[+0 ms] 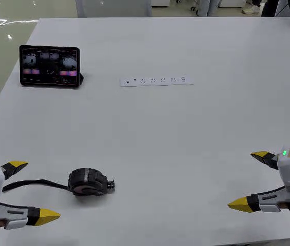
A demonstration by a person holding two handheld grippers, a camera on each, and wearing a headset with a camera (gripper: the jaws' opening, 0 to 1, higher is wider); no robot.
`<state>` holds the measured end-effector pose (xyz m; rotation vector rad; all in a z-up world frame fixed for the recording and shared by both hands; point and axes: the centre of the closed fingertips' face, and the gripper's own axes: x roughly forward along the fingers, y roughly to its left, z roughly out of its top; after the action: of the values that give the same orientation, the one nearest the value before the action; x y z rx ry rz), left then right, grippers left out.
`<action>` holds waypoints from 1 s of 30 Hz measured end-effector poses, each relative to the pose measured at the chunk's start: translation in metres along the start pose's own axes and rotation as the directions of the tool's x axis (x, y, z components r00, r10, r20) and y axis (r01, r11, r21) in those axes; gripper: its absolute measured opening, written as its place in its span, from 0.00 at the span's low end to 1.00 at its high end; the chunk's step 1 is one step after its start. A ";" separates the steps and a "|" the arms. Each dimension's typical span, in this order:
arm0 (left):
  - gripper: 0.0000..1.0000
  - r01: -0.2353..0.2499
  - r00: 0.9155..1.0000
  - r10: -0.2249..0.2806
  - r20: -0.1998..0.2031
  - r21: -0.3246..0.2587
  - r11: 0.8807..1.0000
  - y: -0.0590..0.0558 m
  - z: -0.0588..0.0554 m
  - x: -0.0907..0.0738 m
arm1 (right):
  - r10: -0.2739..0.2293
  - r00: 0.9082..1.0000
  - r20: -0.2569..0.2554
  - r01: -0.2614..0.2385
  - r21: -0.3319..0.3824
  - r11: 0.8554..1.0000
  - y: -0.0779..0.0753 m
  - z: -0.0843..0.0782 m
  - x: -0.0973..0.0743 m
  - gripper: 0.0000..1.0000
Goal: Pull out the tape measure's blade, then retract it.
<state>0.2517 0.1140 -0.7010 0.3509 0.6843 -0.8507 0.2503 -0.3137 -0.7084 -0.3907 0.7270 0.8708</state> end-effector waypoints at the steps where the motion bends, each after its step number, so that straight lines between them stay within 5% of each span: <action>1: 0.99 0.009 1.000 -0.009 -0.005 0.008 1.000 -0.001 0.002 0.002 | 0.002 1.000 0.001 -0.002 -0.004 1.000 -0.002 0.001 0.001 0.99; 5: 0.99 0.054 0.998 -0.053 -0.027 0.020 0.998 -0.007 0.007 0.010 | 0.014 1.000 0.002 -0.014 -0.017 1.000 -0.003 0.008 0.006 0.99; 10: 0.99 0.084 0.995 -0.078 -0.060 0.102 0.991 -0.011 0.014 0.020 | 0.041 0.999 0.003 -0.041 -0.034 0.999 0.004 0.020 0.012 0.99; 20: 0.98 0.161 0.982 -0.133 -0.134 0.226 0.961 -0.013 0.024 0.036 | 0.082 0.996 -0.019 -0.083 -0.086 0.993 0.014 0.030 0.024 0.99; 30: 0.93 0.250 0.957 -0.186 -0.221 0.313 0.916 -0.024 0.024 0.052 | 0.115 0.993 -0.029 -0.118 -0.141 0.983 0.020 0.044 0.038 0.99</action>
<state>0.2668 0.0566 -0.7193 0.6800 0.7610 -1.1654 0.2688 -0.2557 -0.7054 -0.4888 0.7142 1.0338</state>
